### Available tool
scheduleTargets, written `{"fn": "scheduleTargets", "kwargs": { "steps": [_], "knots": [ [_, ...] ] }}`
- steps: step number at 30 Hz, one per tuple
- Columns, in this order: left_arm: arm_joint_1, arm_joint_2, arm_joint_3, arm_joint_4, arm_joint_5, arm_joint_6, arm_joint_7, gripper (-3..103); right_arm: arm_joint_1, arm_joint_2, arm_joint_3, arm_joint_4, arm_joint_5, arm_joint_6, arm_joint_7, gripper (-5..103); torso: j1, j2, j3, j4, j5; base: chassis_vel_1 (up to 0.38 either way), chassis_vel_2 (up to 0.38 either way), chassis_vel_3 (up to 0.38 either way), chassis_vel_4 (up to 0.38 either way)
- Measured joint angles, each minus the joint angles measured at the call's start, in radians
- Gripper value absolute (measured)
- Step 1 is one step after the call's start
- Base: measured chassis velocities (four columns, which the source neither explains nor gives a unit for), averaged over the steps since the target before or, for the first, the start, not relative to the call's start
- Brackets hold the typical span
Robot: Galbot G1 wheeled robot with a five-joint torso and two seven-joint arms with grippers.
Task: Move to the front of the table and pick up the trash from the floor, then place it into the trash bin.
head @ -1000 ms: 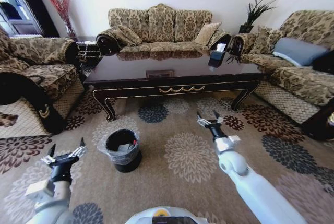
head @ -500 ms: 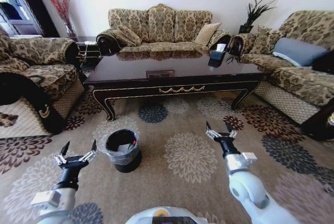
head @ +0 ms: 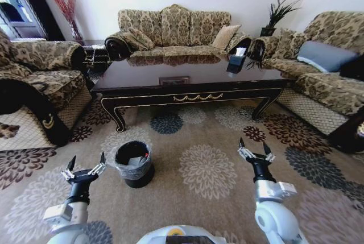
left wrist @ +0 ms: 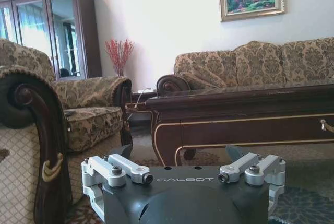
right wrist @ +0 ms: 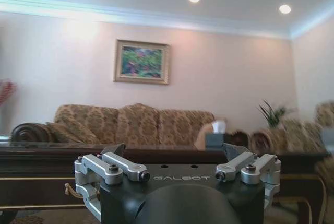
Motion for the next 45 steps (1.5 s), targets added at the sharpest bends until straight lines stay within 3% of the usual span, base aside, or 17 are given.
{"fn": "scheduleTargets", "kwargs": {
  "steps": [5,12,15,21,24,45],
  "knots": [
    [-0.002,-0.015,0.023,0.0,0.033,-0.006,-0.002,100,0.007,-0.022,0.024,-0.005,-0.017,0.009,-0.082,100,0.0,0.0,0.0,0.0,-0.0001,0.0,0.0,0.0,0.0],
    [-0.015,-0.031,0.051,-0.008,0.059,-0.028,-0.084,100,0.028,-0.031,0.009,-0.033,-0.005,0.012,-0.111,100,0.0,0.0,0.0,0.0,0.0,0.0,0.0,0.0,0.0],
    [-0.016,-0.037,0.045,-0.012,0.062,-0.033,-0.08,100,0.033,-0.028,-0.002,-0.033,-0.001,0.015,-0.111,100,0.0,0.0,0.0,-0.0001,0.0,0.0,0.0,0.0,0.0],
    [0.006,-0.054,0.019,-0.017,0.048,-0.072,-0.008,100,0.054,-0.026,-0.035,-0.036,-0.003,0.015,-0.095,100,0.0,0.0,0.0,0.0001,-0.0001,0.0,0.0,0.0,0.0],
    [0.016,-0.055,0.002,-0.017,0.007,-0.09,0.016,100,0.069,-0.022,-0.061,-0.04,-0.021,0.011,-0.085,100,0.0,0.0,0.0,0.0,-0.0001,0.0,0.0,0.0,0.0],
    [0.02,-0.056,-0.001,-0.019,-0.01,-0.09,0.02,100,0.071,-0.021,-0.065,-0.039,-0.03,0.005,-0.081,100,0.0,0.0,0.0,0.0,-0.0001,0.0,0.0,0.0,0.0]
  ]
}}
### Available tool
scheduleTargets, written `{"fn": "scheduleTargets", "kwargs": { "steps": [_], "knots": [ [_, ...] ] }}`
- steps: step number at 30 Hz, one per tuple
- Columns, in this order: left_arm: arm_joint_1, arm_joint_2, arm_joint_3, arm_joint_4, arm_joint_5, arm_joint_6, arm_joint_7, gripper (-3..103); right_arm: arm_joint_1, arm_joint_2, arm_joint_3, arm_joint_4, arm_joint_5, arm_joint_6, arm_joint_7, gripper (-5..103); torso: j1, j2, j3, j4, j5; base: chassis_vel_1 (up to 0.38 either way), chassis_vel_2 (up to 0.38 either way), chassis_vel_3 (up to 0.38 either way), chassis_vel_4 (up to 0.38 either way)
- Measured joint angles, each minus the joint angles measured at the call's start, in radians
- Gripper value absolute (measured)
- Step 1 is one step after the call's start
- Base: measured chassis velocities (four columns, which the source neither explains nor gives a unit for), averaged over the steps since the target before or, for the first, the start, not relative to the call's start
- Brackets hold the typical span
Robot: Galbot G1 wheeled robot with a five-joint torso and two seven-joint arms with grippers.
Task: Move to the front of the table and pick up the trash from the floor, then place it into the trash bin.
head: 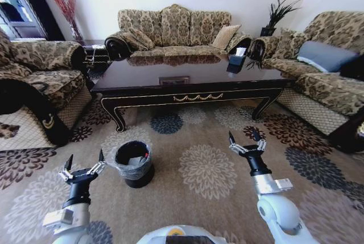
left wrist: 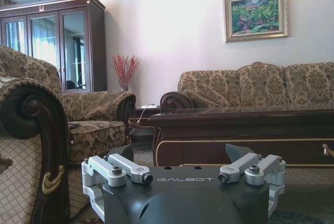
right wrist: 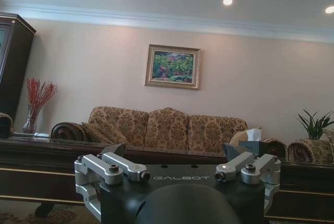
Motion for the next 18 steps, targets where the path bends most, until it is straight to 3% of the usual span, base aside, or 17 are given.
{"fn": "scheduleTargets", "kwargs": {
  "steps": [9,18],
  "knots": [
    [0.0,0.0,0.0,0.0,0.0,0.001,0.0,100,0.0,0.0,0.0,0.0,0.0,-0.001,0.001,100,0.0,0.0,0.0,0.0001,0.0001,0.048,-0.048,-0.053,0.048],
    [0.0,0.0,0.0,0.0,0.0,0.002,0.0,100,0.0,0.0,0.001,0.001,0.0,-0.001,0.001,100,0.0,0.0,0.0,-0.0001,0.0001,0.222,-0.221,-0.241,0.22]
  ]
}}
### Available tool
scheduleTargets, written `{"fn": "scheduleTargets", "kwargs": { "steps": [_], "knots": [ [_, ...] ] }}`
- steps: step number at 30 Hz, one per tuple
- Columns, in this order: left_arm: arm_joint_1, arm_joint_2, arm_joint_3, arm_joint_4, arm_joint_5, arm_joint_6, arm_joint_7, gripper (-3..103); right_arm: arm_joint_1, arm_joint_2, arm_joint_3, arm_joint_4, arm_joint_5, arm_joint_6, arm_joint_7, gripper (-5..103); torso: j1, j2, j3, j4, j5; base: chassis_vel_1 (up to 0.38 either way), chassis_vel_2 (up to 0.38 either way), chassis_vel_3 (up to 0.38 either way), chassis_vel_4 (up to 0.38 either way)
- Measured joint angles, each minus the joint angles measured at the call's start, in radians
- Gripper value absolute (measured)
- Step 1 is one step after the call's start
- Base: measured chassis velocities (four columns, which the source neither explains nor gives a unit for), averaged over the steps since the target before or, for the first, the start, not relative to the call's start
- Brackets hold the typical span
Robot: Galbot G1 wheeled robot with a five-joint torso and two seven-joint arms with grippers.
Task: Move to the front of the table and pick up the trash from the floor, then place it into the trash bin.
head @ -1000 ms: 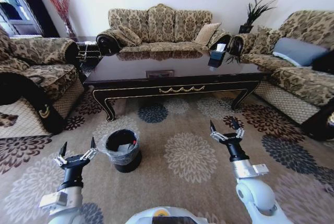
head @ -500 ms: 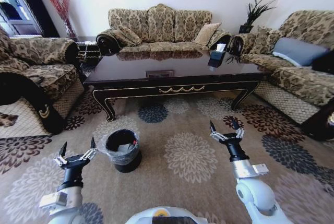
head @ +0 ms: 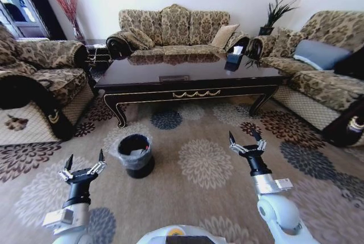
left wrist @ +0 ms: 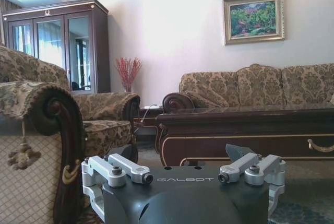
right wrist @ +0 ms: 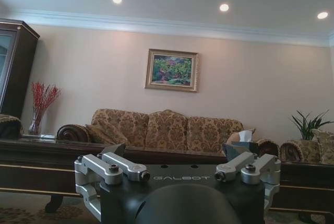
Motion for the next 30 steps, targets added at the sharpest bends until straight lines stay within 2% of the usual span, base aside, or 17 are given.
{"fn": "scheduleTargets", "kwargs": {
  "steps": [15,18,20,23,25,28,30],
  "knots": [
    [0.0,0.0,0.0,0.0,0.0,0.0,0.0,100,0.0,0.0,0.0,0.0,0.001,0.0,0.0,100,0.0,0.0,0.0,-0.0001,0.0003,0.34,-0.336,-0.332,0.33],
    [0.0,0.0,0.0,0.0,0.0,0.0,0.0,100,0.0,0.0,0.0,0.0,0.001,0.0,0.0,100,0.0,0.0,0.0,0.0001,-0.0007,0.359,-0.37,-0.358,0.369],
    [0.0,0.0,0.0,0.0,0.0,0.0,0.0,100,0.0,0.0,0.0,0.0,0.001,0.0,0.0,100,0.0,0.0,0.0,0.0,0.0005,0.366,-0.359,-0.371,0.361],
    [0.0,0.0,0.0,0.0,0.0,0.0,0.0,100,0.0,0.0,0.0,0.0,0.001,0.0,0.0,100,0.0,0.0,0.0,0.0,-0.0006,0.345,-0.36,-0.348,0.32],
    [0.0,0.0,0.0,0.0,0.0,0.0,0.0,100,0.0,0.0,0.0,0.0,0.001,0.0,0.0,100,0.0,0.0,0.0,0.0,0.0009,0.329,-0.368,-0.35,0.352],
    [0.0,0.0,0.0,0.0,0.0,0.0,0.0,100,0.0,0.0,0.0,0.0,0.001,0.0,0.0,100,0.0,0.0,0.0,0.0,-0.0009,0.323,-0.365,-0.315,0.373],
    [0.0,0.0,0.0,0.0,0.0,0.0,-0.001,100,0.0,0.0,0.0,0.0,0.001,0.0,0.0,100,0.0,0.0,0.0,0.0001,0.0001,0.332,-0.403,-0.331,0.373]
  ]
}}
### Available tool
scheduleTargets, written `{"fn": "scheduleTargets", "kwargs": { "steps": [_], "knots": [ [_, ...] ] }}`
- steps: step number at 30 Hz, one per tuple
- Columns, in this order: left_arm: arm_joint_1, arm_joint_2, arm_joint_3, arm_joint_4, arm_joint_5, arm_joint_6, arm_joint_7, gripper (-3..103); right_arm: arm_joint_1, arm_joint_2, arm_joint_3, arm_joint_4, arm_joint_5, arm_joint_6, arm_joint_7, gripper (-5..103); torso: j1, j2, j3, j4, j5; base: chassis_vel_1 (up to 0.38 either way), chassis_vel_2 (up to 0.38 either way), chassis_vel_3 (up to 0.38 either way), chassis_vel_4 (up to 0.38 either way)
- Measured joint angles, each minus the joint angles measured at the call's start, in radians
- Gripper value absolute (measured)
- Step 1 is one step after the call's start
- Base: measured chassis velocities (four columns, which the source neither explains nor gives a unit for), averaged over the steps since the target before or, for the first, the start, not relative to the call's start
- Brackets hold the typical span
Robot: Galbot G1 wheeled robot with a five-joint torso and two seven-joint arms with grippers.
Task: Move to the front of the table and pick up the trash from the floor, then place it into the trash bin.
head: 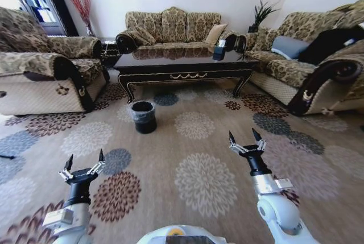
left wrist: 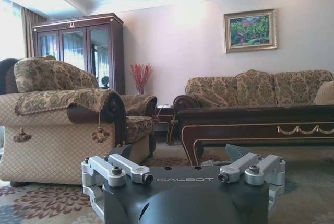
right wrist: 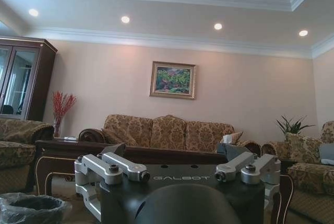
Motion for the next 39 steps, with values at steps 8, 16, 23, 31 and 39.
{"fn": "scheduleTargets", "kwargs": {
  "steps": [8,16,23,31,39],
  "knots": [
    [0.0,0.0,0.0,0.0,0.0,0.0,0.0,100,0.0,0.0,0.0,0.0,0.0,0.0,0.0,100,0.0,0.0,0.0,0.0,0.0004,0.31,-0.369,-0.324,0.375],
    [0.0,0.0,0.0,0.0,0.0,0.0,0.0,100,0.0,0.0,0.0,0.0,0.0,0.0,0.0,100,0.0,0.0,0.0,-0.0001,-0.0004,0.338,-0.375,-0.344,0.372],
    [0.0,0.0,0.0,0.0,0.0,0.0,0.0,100,0.0,0.0,0.0,0.0,0.0,0.0,0.0,100,0.0,0.0,-0.001,-0.0003,0.0002,0.243,-0.208,-0.219,0.236],
    [0.0,0.0,0.0,0.0,0.0,0.0,0.0,100,0.001,0.0,0.0,0.0,0.0,0.0,0.0,100,0.001,0.0,0.001,0.0002,-0.0003,-0.031,0.054,0.045,-0.029],
    [0.0,0.0,0.0,0.0,0.0,0.0,0.0,100,0.0,0.0,0.0,0.0,0.0,0.0,0.0,100,0.0,0.0,0.0,0.0,-0.0002,0.0,0.0,0.0,0.0]
  ]
}}
